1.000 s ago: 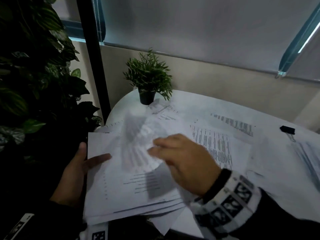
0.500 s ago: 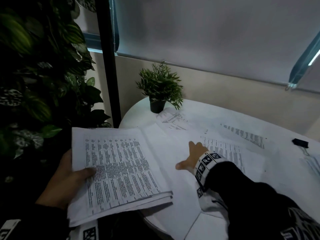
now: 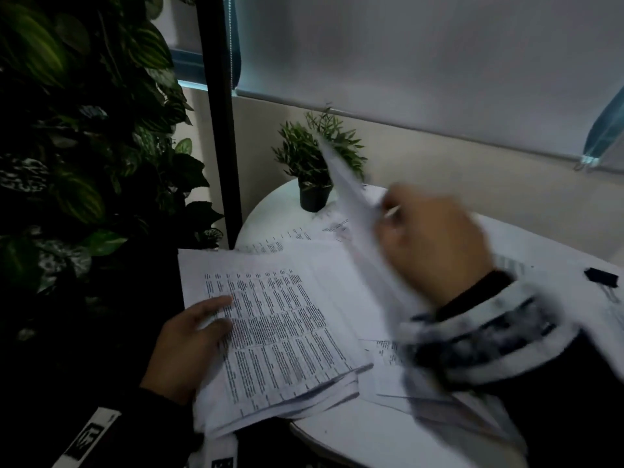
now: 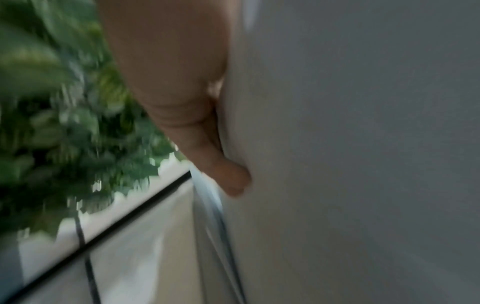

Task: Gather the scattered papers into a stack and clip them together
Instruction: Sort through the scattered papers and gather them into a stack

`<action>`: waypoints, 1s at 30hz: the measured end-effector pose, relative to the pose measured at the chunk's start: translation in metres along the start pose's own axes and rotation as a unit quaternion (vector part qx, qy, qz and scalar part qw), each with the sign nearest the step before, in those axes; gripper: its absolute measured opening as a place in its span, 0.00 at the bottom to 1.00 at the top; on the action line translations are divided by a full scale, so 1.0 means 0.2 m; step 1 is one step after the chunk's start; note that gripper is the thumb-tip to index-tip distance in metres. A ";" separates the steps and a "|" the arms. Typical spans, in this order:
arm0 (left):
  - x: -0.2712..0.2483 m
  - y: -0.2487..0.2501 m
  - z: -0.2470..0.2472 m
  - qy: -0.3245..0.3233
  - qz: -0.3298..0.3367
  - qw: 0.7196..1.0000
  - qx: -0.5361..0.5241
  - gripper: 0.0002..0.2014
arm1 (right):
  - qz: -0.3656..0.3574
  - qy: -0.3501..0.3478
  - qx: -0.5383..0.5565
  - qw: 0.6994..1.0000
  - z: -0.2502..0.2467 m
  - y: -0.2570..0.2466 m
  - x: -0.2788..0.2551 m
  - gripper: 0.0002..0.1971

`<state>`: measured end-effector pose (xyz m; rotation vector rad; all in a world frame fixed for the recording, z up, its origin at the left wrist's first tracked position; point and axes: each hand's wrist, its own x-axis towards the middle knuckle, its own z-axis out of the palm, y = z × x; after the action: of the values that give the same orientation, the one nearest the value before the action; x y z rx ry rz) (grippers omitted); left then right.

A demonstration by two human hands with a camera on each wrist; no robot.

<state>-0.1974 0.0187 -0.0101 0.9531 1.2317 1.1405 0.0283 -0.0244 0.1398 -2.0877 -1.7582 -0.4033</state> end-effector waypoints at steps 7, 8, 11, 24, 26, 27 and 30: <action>-0.09 0.01 0.00 -0.127 -0.149 0.966 -0.171 0.27 | -0.164 -0.327 0.139 0.920 0.38 -0.52 -0.42 0.15; -0.07 -0.01 -0.01 -0.124 -0.131 0.977 -0.112 0.19 | -0.163 -0.360 0.163 0.904 0.40 -0.53 -0.42 0.17; -0.03 -0.07 -0.02 -0.043 -0.038 0.995 0.087 0.13 | -0.118 -0.403 0.242 0.875 0.42 -0.42 -0.36 0.24; 0.04 -0.10 -0.01 -0.034 -0.005 0.999 0.026 0.21 | 0.174 -0.366 0.334 0.851 0.60 0.11 -0.23 0.43; 0.03 -0.12 0.00 -0.047 0.012 0.999 0.013 0.20 | 0.205 -0.341 0.376 0.837 0.62 0.12 -0.24 0.44; 0.01 -0.10 0.02 -0.053 0.026 0.998 0.001 0.21 | 0.209 -0.333 0.376 0.839 0.63 0.13 -0.25 0.45; -0.02 -0.01 0.03 -0.066 0.095 0.993 -0.018 0.24 | 0.203 -0.292 0.445 0.822 0.61 0.16 -0.26 0.45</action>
<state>-0.1915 0.0138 -0.0100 1.1186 1.0276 1.2240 0.0482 -0.0183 0.0046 -1.8138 -1.2604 1.0862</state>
